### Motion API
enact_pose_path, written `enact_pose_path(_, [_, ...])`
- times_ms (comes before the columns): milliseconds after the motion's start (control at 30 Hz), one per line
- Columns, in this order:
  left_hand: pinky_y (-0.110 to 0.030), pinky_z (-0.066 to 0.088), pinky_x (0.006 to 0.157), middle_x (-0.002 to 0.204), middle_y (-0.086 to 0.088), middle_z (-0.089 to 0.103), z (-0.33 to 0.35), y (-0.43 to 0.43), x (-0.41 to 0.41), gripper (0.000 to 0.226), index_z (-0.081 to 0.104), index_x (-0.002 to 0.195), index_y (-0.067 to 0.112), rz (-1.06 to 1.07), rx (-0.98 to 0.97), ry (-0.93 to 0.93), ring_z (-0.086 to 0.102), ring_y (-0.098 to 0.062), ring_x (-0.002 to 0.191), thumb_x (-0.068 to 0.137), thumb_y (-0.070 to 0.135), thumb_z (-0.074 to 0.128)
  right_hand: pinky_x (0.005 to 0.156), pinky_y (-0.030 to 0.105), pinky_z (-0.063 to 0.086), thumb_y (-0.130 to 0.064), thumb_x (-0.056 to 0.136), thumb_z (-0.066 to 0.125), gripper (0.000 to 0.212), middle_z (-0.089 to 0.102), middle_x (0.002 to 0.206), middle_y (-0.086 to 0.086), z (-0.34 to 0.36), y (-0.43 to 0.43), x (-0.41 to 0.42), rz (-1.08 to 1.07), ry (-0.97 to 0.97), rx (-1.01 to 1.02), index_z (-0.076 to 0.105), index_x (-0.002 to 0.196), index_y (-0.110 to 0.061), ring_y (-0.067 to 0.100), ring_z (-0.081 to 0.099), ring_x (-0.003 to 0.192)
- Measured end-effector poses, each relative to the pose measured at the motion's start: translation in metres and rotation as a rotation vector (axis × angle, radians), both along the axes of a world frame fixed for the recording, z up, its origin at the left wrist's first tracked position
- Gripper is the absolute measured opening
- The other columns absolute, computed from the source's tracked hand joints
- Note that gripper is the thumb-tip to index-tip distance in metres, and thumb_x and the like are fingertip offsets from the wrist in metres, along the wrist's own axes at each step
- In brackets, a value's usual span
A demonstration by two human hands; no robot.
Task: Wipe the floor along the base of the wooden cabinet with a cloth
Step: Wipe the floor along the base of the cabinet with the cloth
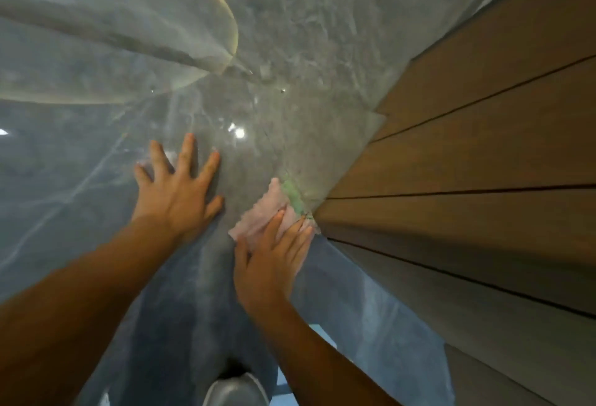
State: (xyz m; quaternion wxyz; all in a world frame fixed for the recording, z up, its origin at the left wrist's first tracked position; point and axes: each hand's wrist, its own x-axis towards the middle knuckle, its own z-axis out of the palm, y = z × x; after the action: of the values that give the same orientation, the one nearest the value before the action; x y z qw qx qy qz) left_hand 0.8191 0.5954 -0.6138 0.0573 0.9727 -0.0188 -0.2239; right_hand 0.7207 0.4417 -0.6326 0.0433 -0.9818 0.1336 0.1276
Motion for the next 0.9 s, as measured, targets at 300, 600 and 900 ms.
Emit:
enact_pose_path(300, [-0.065, 0.017, 0.113, 0.166, -0.011, 0.000, 0.002, -0.018, 0.081, 0.074, 0.016, 0.153, 0.031, -0.251, -0.075, -0.034, 0.002, -0.045, 0.149, 0.088, 0.064, 0.029, 0.116, 0.051, 0.006, -0.062, 0.089, 0.032, 0.084, 0.047, 0.138, 0.039, 0.004, 0.034, 0.044, -0.289, -0.081, -0.012, 0.042, 0.142, 0.002, 0.050, 0.026, 0.134])
enact_pose_path(600, [-0.055, 0.022, 0.118, 0.160, -0.019, 0.026, -0.035, -0.029, 0.139, 0.082, 0.034, 0.150, 0.014, -0.686, -0.118, -0.147, 0.023, -0.038, 0.148, 0.085, 0.064, 0.036, 0.102, 0.056, 0.042, -0.054, 0.099, 0.027, 0.062, 0.062, 0.128, 0.027, -0.039, 0.045, 0.119, -0.817, -0.244, 0.034, 0.063, 0.128, -0.013, 0.049, 0.057, 0.118])
enact_pose_path(900, [-0.055, 0.020, 0.117, 0.159, -0.019, 0.028, -0.040, -0.027, 0.136, 0.083, 0.039, 0.147, 0.010, -0.675, -0.168, -0.176, 0.023, -0.037, 0.148, 0.081, 0.060, 0.036, 0.116, 0.058, 0.006, -0.057, 0.078, 0.052, 0.101, 0.019, 0.148, 0.048, 0.000, 0.032, 0.171, -1.157, -0.091, 0.159, 0.012, 0.151, 0.000, 0.058, 0.021, 0.140])
